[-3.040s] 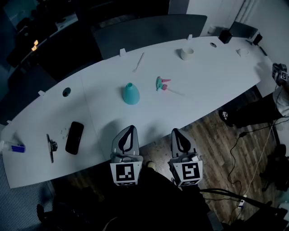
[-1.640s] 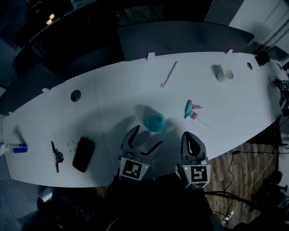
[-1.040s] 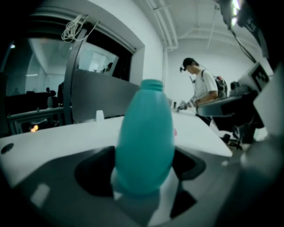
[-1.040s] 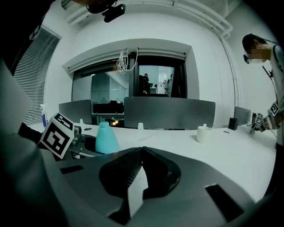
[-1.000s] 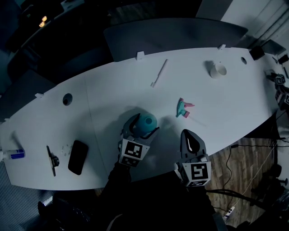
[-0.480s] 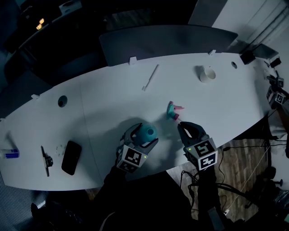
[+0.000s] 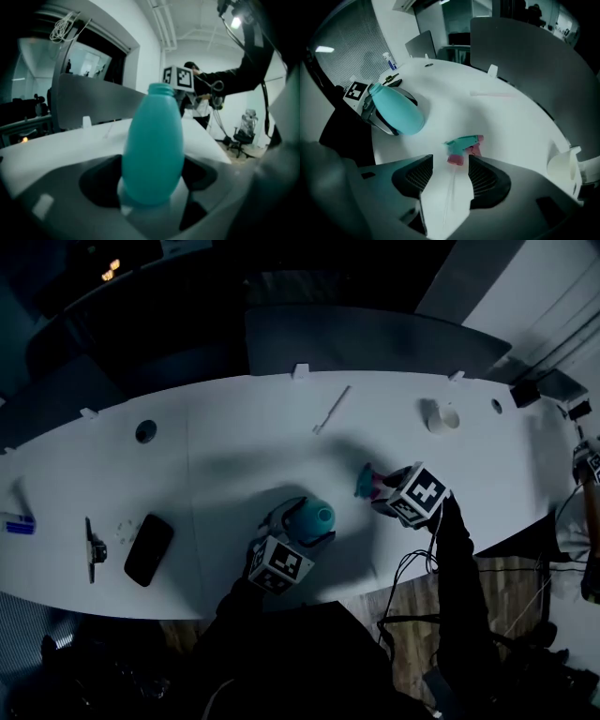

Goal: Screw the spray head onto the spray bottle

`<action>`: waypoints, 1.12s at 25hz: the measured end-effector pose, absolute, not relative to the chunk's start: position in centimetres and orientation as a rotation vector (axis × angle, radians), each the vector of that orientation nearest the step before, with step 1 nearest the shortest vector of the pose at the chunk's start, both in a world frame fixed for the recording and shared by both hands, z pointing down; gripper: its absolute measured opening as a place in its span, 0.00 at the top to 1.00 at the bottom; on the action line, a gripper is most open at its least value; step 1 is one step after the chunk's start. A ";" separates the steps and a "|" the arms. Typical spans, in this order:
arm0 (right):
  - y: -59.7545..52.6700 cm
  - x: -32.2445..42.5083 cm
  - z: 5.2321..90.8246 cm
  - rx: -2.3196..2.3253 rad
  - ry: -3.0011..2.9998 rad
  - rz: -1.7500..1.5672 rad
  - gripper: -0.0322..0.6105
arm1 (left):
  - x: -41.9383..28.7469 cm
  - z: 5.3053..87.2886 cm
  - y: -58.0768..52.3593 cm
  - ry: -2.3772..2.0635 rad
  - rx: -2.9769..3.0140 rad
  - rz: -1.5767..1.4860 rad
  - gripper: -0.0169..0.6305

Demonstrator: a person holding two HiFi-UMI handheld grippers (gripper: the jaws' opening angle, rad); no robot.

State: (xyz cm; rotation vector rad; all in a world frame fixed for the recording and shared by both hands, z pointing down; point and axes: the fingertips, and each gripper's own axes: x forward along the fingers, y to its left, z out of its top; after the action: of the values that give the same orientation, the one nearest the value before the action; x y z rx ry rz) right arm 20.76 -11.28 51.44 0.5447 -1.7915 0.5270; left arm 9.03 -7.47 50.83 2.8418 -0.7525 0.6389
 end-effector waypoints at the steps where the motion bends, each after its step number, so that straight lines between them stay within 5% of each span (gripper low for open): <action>1: -11.4 20.5 51.9 0.525 -1.781 0.570 0.58 | 9.0 50.7 -7.5 -0.756 2.840 0.635 0.37; 5: -11.5 20.1 53.5 0.466 -1.702 0.661 0.58 | 9.0 50.7 -7.4 -0.768 2.835 0.627 0.37; 8: -12.0 20.3 54.6 0.463 -1.650 0.697 0.73 | 9.0 50.8 -7.4 -0.773 2.835 0.625 0.37; 20: -11.8 20.0 55.9 0.496 -1.629 0.815 0.73 | 8.7 50.9 -7.5 -0.778 2.838 0.621 0.37; 28: -14.4 16.2 45.2 0.833 -2.207 0.752 0.73 | 8.8 50.9 -7.4 -0.775 2.834 0.621 0.37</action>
State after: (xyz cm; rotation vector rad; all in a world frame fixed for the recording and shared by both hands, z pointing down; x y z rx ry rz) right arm 16.20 -14.41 45.22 0.8329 -2.2066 0.7519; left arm 8.77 -7.36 50.90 2.8339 -0.7751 0.6208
